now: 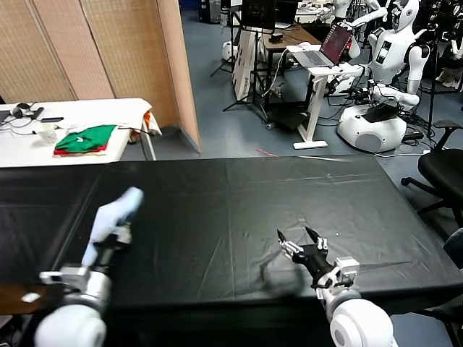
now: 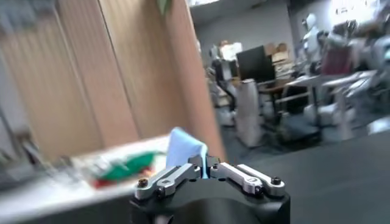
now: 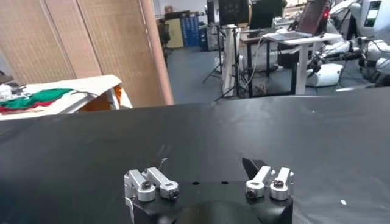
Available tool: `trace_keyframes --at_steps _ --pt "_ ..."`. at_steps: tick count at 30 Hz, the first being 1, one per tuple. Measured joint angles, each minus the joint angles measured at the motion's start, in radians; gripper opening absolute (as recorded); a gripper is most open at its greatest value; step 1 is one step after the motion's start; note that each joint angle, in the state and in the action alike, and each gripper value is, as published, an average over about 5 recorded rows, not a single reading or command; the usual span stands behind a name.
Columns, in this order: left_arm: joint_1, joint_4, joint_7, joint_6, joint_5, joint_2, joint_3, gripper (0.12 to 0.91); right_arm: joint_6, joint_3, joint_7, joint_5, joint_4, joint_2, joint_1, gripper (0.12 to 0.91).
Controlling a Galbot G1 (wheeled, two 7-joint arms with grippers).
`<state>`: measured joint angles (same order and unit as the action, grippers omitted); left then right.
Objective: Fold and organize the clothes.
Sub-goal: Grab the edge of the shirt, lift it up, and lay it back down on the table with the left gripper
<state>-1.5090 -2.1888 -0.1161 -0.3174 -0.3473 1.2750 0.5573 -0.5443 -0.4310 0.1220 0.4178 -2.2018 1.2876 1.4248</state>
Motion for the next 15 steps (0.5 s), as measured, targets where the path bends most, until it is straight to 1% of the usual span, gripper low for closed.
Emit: trace_keyframes --at_steps 3,6,9,12,13,15 --pt "0.017 0.024 0.002 0.011 0.033 0.062 -0.088 0.179 0.0 0.009 -0.002 0.001 0.005 0.002 -0.007 0.907" --pt "0.028 0.053 0.005 0.023 0.062 0.112 -0.15 0.179 -0.001 0.018 -0.006 0.005 0.014 -0.002 -0.016 0.907" --pt "0.03 0.073 0.009 0.038 0.088 0.149 -0.192 0.179 -0.006 0.029 -0.009 0.02 0.024 -0.011 -0.029 0.907" --pt "0.028 0.078 0.025 0.055 0.107 0.168 -0.214 0.193 -0.021 0.042 -0.009 0.054 0.036 -0.02 -0.043 0.907" --pt "0.026 0.077 0.032 0.06 0.109 0.169 -0.217 0.218 -0.029 0.047 -0.008 0.07 0.04 -0.022 -0.049 0.907" --pt "0.022 0.071 0.047 0.07 0.107 0.167 -0.217 0.306 -0.052 0.059 -0.002 0.11 0.049 -0.025 -0.064 0.907"
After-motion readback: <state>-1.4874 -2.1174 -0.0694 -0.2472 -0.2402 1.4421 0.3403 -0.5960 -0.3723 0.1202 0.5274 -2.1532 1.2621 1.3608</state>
